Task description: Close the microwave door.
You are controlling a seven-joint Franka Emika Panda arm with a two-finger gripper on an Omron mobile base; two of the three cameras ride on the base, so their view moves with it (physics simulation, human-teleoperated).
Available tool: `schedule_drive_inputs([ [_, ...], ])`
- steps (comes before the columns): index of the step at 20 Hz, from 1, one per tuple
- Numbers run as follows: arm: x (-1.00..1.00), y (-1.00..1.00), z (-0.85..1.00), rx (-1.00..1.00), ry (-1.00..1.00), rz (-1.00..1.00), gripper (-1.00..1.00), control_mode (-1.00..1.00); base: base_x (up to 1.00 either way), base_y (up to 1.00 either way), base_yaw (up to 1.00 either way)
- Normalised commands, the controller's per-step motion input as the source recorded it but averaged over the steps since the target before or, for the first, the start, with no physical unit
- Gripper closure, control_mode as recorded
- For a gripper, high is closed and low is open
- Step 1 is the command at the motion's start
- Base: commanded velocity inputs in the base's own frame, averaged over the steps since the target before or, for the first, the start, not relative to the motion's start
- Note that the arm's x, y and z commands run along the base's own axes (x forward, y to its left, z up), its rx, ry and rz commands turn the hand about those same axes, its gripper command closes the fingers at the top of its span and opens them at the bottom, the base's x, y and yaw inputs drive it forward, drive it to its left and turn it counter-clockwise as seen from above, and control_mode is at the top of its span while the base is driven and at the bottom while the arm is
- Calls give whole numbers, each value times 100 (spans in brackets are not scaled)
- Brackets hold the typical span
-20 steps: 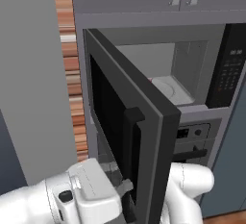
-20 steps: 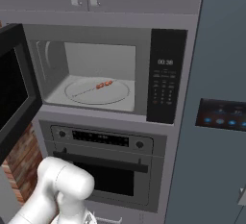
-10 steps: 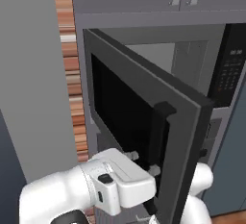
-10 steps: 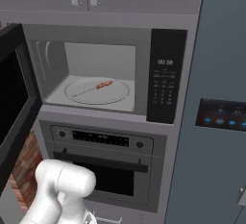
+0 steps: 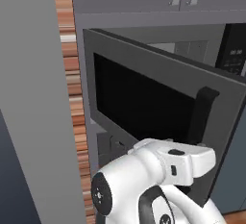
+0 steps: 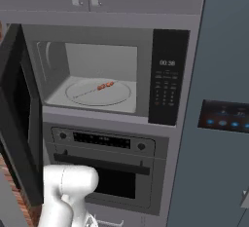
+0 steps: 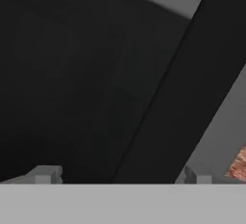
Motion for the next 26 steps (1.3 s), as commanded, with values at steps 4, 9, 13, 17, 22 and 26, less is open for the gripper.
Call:
schedule_drive_inputs([
  [4,76,-78,0,5,15,31,-100,-100,0,0,0],
  [9,76,-82,0,5,12,31,-100,-100,0,0,0],
  [13,89,-74,0,4,8,28,-100,-100,0,0,0],
  [17,100,-71,0,5,4,26,-100,-100,0,0,0],
  [22,96,-55,0,6,0,24,-100,-100,0,0,0],
  [26,84,-44,0,7,0,23,-100,-100,0,0,0],
])
